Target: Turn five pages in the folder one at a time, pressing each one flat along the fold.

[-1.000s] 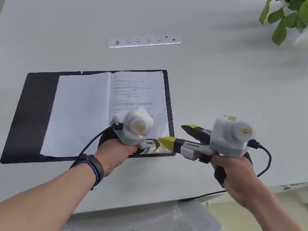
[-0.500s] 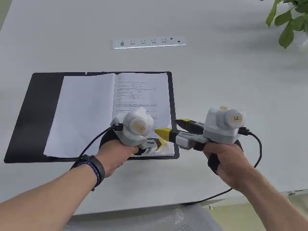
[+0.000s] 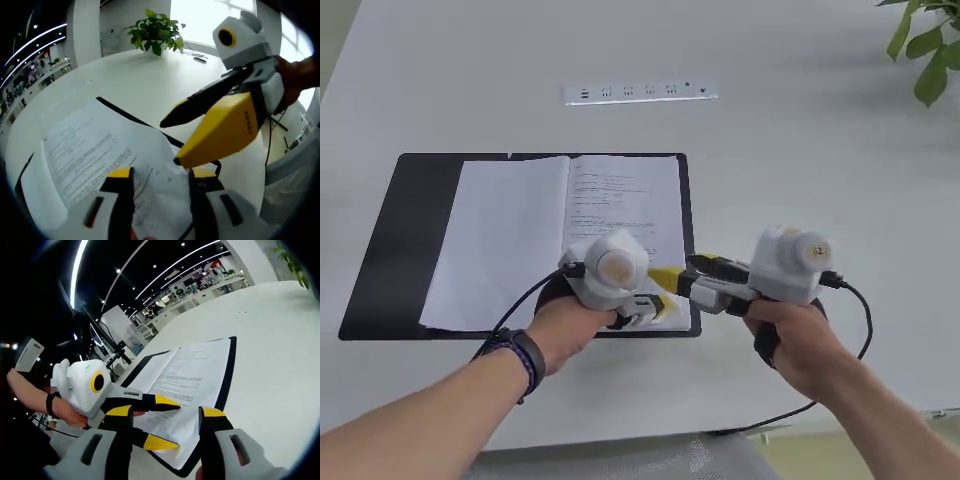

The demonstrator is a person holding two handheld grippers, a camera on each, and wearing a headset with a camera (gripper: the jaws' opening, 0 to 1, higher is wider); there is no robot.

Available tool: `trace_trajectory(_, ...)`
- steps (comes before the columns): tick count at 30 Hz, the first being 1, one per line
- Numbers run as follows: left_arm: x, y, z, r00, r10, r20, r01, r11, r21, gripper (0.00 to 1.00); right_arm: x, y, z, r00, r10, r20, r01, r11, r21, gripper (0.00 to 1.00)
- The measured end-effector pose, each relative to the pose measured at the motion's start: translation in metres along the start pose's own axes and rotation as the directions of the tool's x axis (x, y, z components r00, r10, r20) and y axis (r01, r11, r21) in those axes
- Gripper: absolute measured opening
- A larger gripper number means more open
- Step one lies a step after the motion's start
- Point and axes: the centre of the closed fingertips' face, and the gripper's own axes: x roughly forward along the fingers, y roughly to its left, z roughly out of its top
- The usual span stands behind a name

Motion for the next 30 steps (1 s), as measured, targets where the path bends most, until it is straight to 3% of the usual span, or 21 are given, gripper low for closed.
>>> trace_trajectory(14, -0.001, 0.0, 0.0, 1.0, -0.001, 0.001, 0.001, 1.0, -0.008, 0.44, 0.003, 0.005, -0.01, 0.9995, 0.023, -0.02, -0.022, 1.0, 0.018, 0.49)
trace_trajectory(22, -0.002, -0.003, 0.0, 0.9997, -0.022, -0.004, 0.022, 0.999, -0.036, 0.48, 0.0, -0.002, -0.016, 0.9995, 0.023, -0.022, -0.022, 0.998, 0.06, 0.48)
trace_trajectory(30, -0.016, -0.005, -0.008, 0.9996, -0.025, -0.011, 0.024, 0.997, -0.077, 0.54, -0.004, -0.005, -0.022, 0.9993, 0.036, -0.004, -0.035, 0.992, 0.125, 0.4)
